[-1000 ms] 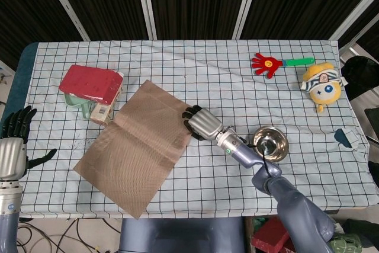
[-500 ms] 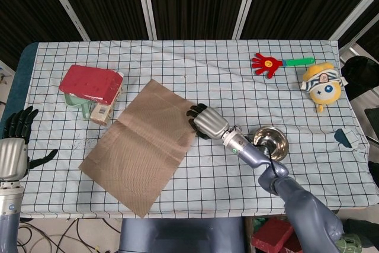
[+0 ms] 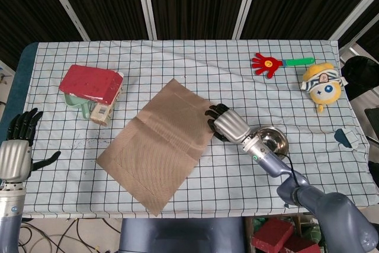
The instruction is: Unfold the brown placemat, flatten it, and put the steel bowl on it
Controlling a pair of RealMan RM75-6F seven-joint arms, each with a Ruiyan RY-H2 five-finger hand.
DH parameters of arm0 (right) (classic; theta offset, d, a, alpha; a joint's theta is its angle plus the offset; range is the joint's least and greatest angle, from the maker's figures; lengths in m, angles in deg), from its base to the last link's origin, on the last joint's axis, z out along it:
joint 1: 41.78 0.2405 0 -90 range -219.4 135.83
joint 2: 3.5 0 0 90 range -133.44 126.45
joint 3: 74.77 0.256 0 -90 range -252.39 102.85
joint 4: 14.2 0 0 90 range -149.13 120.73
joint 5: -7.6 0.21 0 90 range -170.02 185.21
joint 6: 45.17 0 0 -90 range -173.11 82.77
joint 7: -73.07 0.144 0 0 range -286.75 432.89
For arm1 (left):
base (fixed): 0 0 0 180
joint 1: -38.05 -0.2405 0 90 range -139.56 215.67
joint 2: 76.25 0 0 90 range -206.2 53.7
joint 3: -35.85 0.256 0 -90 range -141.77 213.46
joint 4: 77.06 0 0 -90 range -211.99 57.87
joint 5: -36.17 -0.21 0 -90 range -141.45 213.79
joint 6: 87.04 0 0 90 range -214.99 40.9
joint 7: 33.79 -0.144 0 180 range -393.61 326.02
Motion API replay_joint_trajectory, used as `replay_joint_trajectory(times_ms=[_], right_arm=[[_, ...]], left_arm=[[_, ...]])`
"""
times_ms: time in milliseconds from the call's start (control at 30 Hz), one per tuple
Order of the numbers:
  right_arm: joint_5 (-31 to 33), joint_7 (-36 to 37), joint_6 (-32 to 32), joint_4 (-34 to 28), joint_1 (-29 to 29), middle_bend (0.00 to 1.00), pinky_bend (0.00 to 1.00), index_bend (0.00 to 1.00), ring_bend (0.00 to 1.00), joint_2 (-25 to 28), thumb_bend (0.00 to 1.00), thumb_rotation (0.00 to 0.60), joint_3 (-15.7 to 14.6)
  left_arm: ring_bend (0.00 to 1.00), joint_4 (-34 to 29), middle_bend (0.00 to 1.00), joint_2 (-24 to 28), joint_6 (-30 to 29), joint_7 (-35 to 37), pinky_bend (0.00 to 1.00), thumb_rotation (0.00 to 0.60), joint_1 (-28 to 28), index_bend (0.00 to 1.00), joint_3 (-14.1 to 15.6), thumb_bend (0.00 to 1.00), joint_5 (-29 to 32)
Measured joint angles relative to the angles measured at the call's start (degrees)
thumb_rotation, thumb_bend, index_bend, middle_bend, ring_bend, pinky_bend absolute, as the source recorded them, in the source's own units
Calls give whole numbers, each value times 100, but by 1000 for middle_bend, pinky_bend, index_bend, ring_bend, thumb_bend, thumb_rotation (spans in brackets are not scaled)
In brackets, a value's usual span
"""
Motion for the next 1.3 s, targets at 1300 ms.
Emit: replay_joint_trajectory(times_ms=[1300], right_arm=[[1407,-2996,-298,-2880,-1375,265,210,677,168,434,500,600,602]], left_arm=[[18,-52,27,142,50,344,29,600,29,72,109,0,-211]])
